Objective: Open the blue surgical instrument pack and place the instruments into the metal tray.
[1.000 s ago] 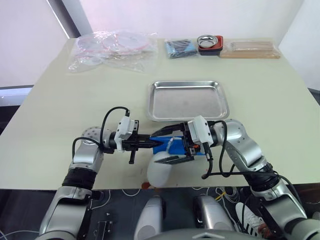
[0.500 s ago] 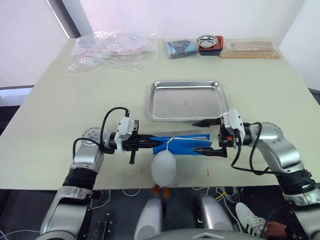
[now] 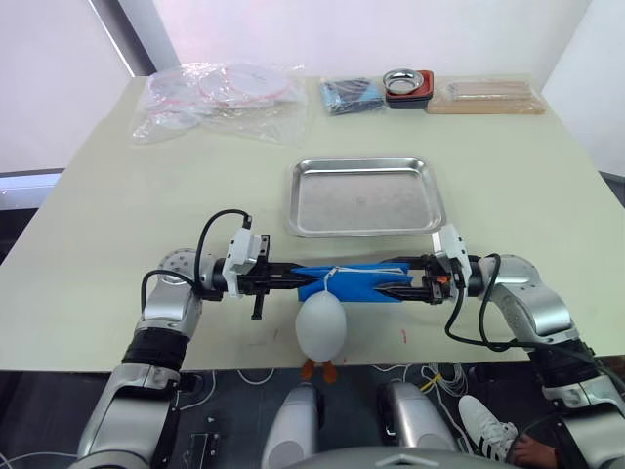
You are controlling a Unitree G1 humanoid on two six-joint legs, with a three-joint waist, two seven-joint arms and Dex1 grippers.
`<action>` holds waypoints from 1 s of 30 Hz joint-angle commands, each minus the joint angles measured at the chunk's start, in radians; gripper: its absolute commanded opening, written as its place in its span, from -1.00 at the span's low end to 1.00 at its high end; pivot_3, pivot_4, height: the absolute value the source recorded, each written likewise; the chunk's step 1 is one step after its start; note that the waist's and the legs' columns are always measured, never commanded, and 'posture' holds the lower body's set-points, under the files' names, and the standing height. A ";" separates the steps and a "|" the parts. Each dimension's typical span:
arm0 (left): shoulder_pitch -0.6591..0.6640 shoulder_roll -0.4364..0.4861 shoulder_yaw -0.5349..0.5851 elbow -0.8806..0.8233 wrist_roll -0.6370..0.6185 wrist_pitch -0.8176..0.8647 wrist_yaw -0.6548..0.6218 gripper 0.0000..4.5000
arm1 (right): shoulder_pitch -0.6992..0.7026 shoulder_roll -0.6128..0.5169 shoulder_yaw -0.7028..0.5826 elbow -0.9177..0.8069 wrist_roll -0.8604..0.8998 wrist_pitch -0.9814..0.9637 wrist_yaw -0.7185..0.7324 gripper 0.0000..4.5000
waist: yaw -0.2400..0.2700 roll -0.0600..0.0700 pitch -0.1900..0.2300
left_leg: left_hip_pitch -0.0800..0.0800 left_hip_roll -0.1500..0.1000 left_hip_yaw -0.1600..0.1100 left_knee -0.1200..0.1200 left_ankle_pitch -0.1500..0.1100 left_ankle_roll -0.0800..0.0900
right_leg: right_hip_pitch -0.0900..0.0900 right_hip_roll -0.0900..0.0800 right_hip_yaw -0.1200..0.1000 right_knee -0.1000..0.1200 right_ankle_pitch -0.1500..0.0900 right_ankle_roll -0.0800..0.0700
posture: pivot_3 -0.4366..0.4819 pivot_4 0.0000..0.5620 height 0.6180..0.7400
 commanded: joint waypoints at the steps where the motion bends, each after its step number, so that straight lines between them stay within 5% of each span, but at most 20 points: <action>1: 0.021 0.016 -0.001 0.002 0.020 0.002 -0.029 -1.00 | -0.019 0.018 -0.018 -0.004 0.019 -0.008 0.006 -0.92 | 0.000 0.000 0.000 | 0.000 0.000 0.000 0.000 0.000 0.000 | 0.000 0.000 0.000 0.000 0.000 0.000 | -0.05 -0.47 1.00; 13: 0.024 0.035 0.008 -0.023 0.011 0.052 -0.017 -1.00 | -0.029 0.038 -0.023 0.040 0.001 -0.046 0.024 -0.96 | -0.004 0.000 0.000 | 0.001 0.001 0.000 0.000 0.000 0.000 | 0.000 0.001 0.000 0.001 0.000 0.000 | -0.05 -0.47 1.00; 17: 0.043 0.063 0.059 -0.061 -0.008 0.078 0.034 -0.39 | -0.032 0.032 -0.020 0.048 0.002 -0.049 0.049 -1.00 | -0.005 0.000 0.000 | 0.001 0.002 0.000 -0.001 0.000 0.000 | 0.000 0.002 0.000 0.001 0.000 0.000 | -0.05 -0.47 1.00; 23: 0.171 0.099 0.157 -0.174 -0.076 0.168 0.098 0.91 | -0.028 0.030 -0.022 0.047 -0.003 -0.051 0.053 -1.00 | -0.002 0.000 0.000 | 0.000 0.002 0.001 -0.001 0.000 0.000 | -0.001 0.000 0.000 0.000 0.000 0.000 | -0.05 -0.47 1.00; 30: 0.396 0.166 0.238 -0.429 -0.170 0.312 0.136 0.97 | -0.032 0.038 -0.017 0.051 -0.004 -0.050 0.053 -1.00 | -0.001 0.000 0.001 | 0.000 0.003 0.001 -0.001 0.000 0.000 | -0.001 0.000 0.000 0.000 0.000 0.000 | -0.05 -0.47 1.00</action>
